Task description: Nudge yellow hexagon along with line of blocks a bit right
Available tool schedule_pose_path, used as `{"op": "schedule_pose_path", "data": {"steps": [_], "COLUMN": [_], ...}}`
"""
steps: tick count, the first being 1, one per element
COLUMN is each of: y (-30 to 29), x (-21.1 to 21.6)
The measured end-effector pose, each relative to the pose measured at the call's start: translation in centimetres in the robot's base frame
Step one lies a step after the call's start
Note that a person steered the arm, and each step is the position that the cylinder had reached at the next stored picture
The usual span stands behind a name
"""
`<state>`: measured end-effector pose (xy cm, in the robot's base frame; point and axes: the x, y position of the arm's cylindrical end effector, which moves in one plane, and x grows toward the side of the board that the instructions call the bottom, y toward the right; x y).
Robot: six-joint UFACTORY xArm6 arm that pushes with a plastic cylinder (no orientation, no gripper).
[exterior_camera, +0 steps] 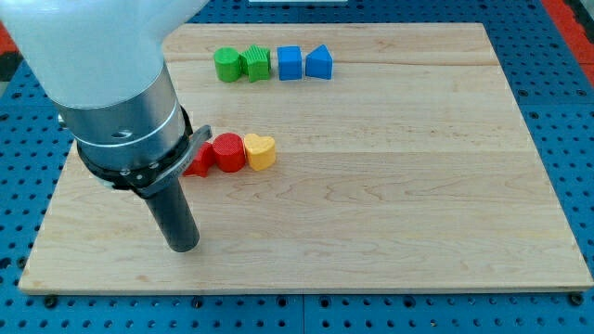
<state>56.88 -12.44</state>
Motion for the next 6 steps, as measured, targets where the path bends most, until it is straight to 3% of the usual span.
{"op": "schedule_pose_path", "data": {"steps": [2, 3, 4, 6], "y": [11.0, 15.3, 15.9, -1.5], "x": [-0.2, -2.3, -4.5, -4.1]}}
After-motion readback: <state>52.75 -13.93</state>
